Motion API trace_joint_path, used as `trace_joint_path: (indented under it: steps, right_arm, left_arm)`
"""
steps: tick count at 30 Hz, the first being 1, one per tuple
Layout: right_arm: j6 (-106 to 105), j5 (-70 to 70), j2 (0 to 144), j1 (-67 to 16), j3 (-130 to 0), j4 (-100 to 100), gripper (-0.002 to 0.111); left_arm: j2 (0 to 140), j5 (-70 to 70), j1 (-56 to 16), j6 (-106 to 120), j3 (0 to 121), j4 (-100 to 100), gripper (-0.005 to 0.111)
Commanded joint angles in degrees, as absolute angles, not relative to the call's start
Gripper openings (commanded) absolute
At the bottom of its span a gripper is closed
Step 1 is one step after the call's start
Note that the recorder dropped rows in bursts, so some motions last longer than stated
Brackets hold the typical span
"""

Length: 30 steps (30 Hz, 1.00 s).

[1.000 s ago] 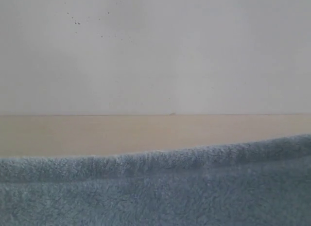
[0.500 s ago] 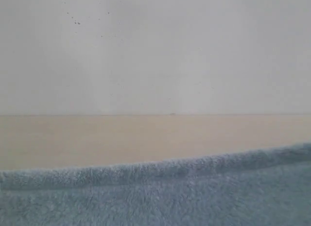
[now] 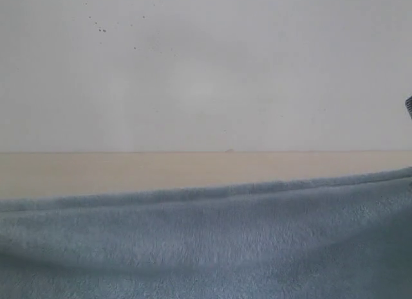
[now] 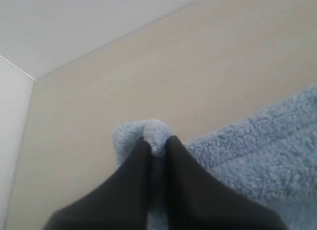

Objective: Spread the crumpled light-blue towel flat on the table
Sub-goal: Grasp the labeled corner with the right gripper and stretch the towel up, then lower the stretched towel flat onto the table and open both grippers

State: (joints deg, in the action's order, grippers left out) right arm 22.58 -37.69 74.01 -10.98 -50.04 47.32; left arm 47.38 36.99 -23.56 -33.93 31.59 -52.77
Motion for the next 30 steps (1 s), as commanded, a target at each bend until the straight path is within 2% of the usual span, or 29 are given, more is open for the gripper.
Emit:
trace_joint_path:
  steps: [1,9,10,14,15,18,22,24,25,26,28,30]
  right_arm:
    - [23.1,-30.0,85.4,-4.8,-55.6,45.6,0.005]
    - [22.3,-26.7,104.7,-3.9,-70.4,43.8,0.007]
    - [22.3,-25.8,106.0,-3.9,-72.3,43.6,0.010]
    - [22.3,-22.6,110.9,-3.9,-79.5,41.9,0.034]
    - [22.3,-22.4,111.9,-3.9,-81.2,41.6,0.037]
    - [22.5,-21.8,112.8,-3.9,-83.7,41.4,0.037]
    - [22.5,-24.0,111.9,-3.2,-84.1,39.1,0.036]
    - [22.4,-27.3,111.3,-2.4,-84.0,36.3,0.035]
    - [21.4,-28.6,110.9,-2.1,-83.2,35.2,0.029]
    - [19.9,-28.8,110.2,-1.7,-82.1,34.5,0.023]
    - [18.7,-28.4,107.9,-1.0,-77.8,33.5,0.001]
    - [18.5,-26.7,105.2,-0.6,-73.0,32.9,0.000]
  left_arm:
    - [62.6,32.3,-21.2,-54.6,32.1,-73.9,0.006]
    - [89.7,22.4,-11.7,-75.7,41.9,-91.2,0.008]
    - [91.6,22.3,-11.2,-77.8,43.4,-93.3,0.011]
    - [98.4,23.1,-10.0,-86.7,52.4,-99.9,0.038]
    - [99.2,23.1,-9.9,-87.7,54.3,-99.9,0.043]
    - [100.4,22.8,-9.6,-88.8,58.8,-99.9,0.054]
    - [98.7,22.4,-9.6,-88.5,58.9,-96.6,0.054]
    - [97.1,22.4,-9.6,-86.4,56.9,-91.9,0.054]
    - [96.1,22.4,-9.6,-84.8,55.5,-90.3,0.054]
    - [94.9,22.4,-9.6,-83.8,53.7,-90.0,0.054]
    - [92.5,22.4,-9.6,-83.4,49.9,-89.9,0.054]
    - [89.6,22.4,-9.6,-83.4,45.8,-89.9,0.052]
